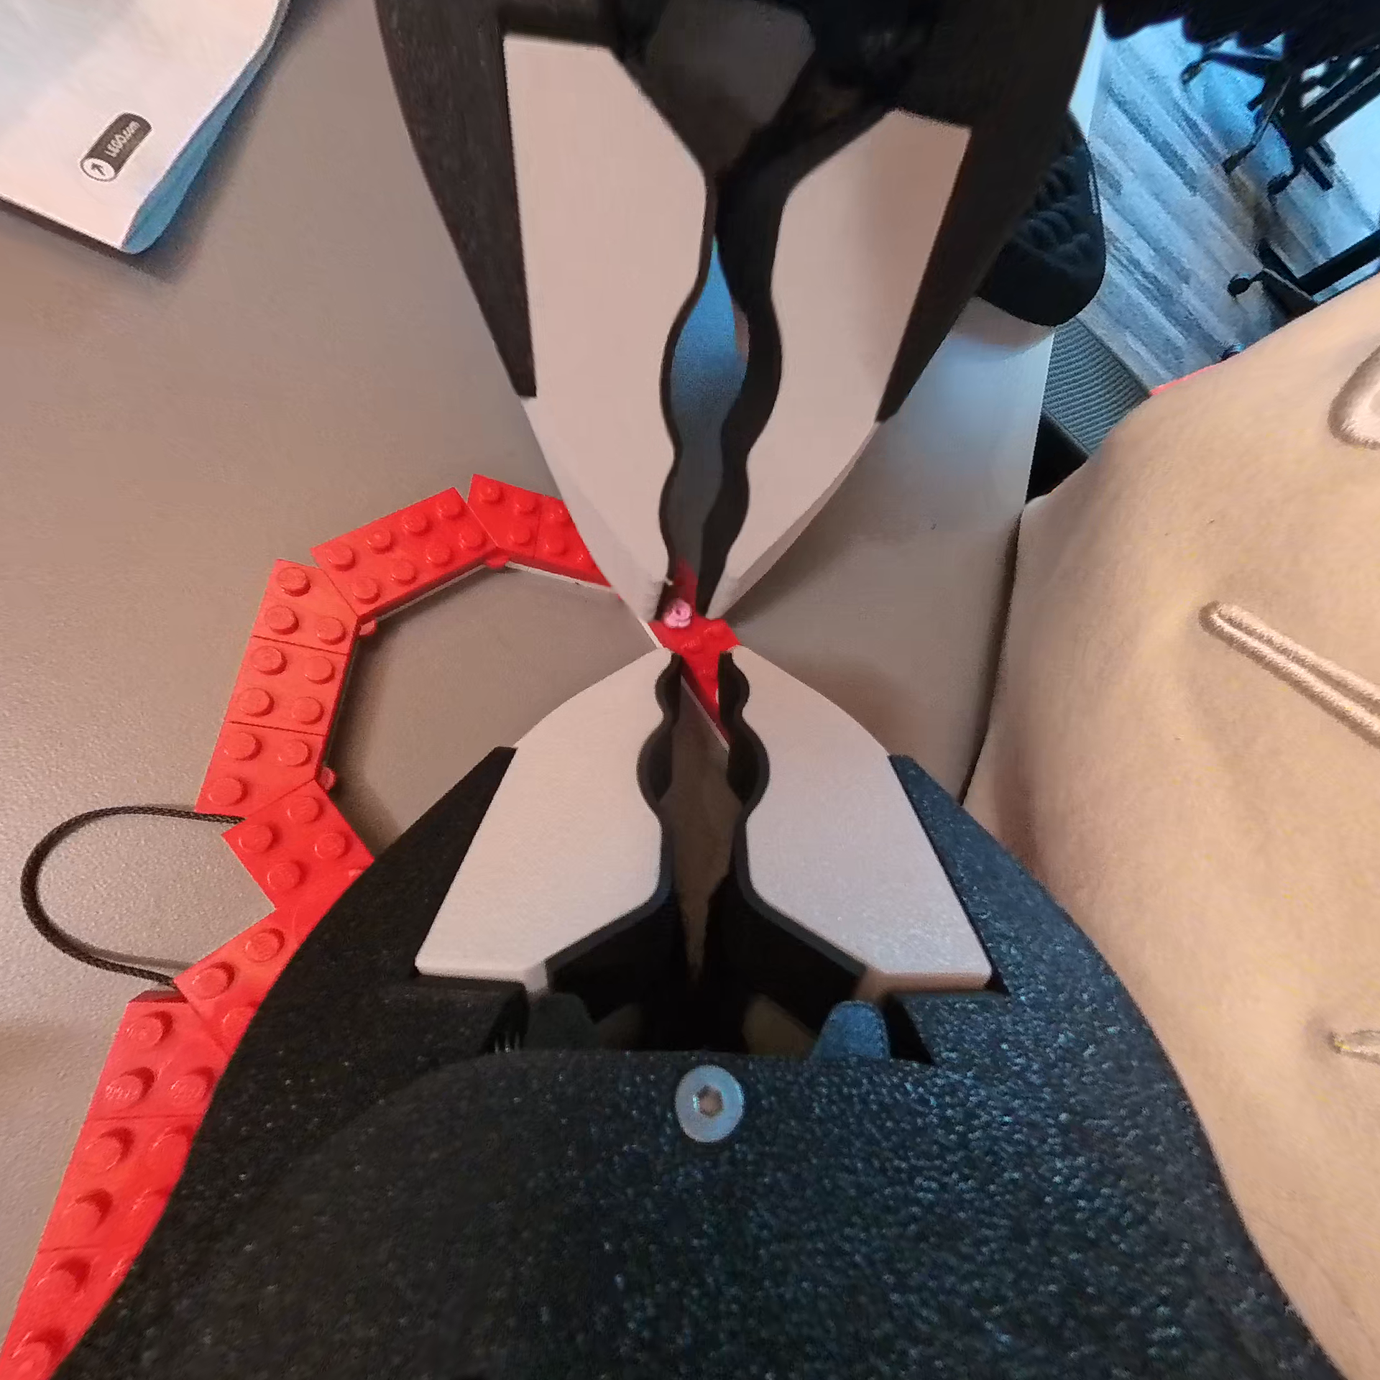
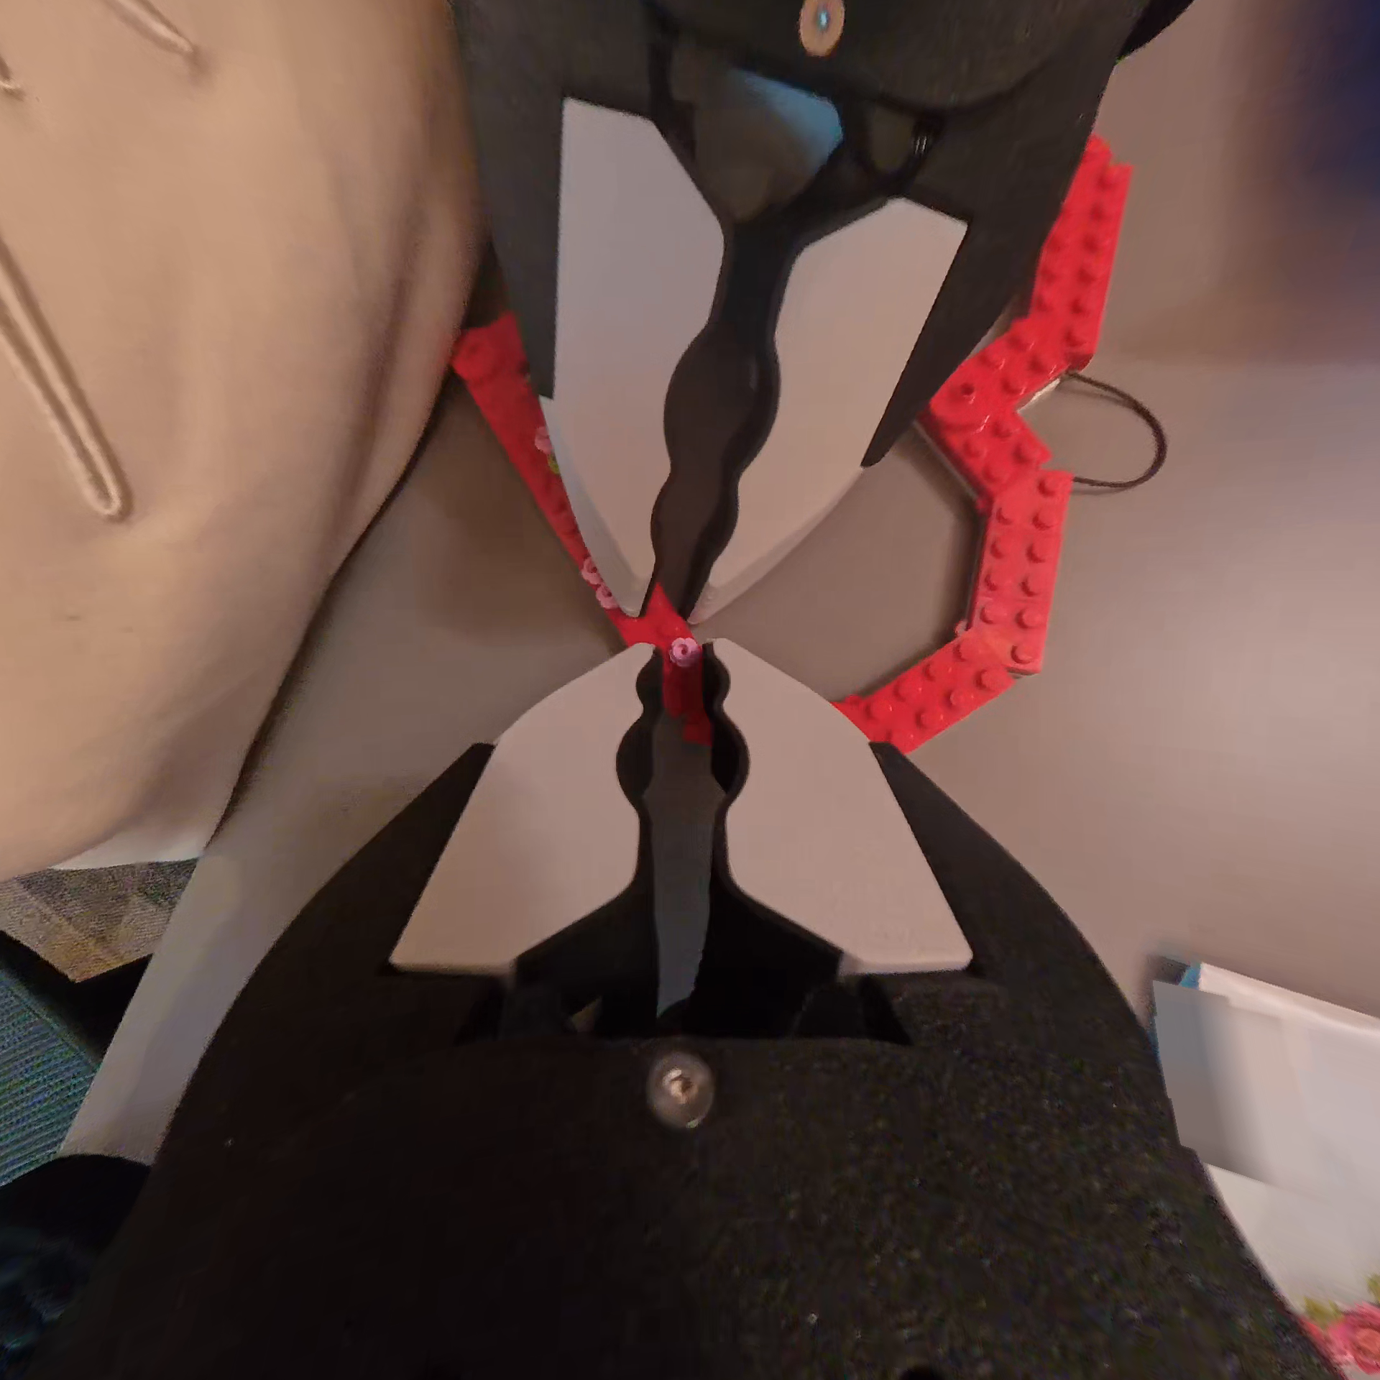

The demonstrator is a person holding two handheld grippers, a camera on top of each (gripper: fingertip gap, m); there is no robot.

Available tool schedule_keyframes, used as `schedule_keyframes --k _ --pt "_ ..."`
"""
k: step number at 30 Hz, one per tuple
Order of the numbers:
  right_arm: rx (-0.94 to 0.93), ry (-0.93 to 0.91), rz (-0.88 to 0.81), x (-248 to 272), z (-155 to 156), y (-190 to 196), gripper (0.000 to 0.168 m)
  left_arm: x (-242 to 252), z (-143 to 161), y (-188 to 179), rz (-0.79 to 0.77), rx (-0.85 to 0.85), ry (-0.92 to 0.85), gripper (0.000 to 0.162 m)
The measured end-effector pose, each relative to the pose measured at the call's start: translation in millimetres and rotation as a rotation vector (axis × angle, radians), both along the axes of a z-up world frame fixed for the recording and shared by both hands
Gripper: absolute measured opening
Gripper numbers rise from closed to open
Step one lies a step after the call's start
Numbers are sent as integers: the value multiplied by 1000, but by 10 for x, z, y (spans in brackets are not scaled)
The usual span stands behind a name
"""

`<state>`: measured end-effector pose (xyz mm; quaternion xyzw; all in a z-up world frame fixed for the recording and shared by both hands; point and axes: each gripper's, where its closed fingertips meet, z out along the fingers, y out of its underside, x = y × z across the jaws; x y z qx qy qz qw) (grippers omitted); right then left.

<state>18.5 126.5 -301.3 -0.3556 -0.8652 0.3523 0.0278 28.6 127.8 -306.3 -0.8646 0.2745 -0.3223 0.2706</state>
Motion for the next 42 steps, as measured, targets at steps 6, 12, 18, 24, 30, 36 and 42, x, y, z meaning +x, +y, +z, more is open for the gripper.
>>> schedule_keyframes --k 6,12,18,24,30,36,42 --pt "80 28 24 -12 -24 -10 6 2 -3 -1 0 -11 -7 10" --pt "-199 131 18 76 123 -160 5 38 -6 -31 -22 -3 2 10" --pt "-194 324 -136 -22 687 218 5 10 -3 -5 2 -1 0 9" --pt "256 519 -488 240 1641 1851 6 7 -4 -8 6 -46 -34 10" --pt "438 113 -863 882 1415 3587 6 4 -3 -7 7 -37 -28 10" --pt "361 -304 -840 1413 779 3550 7 2 -7 -6 10 -58 -41 11" --pt "309 -340 -887 1675 854 3495 7 2 -8 -6 10 -58 -41 11"
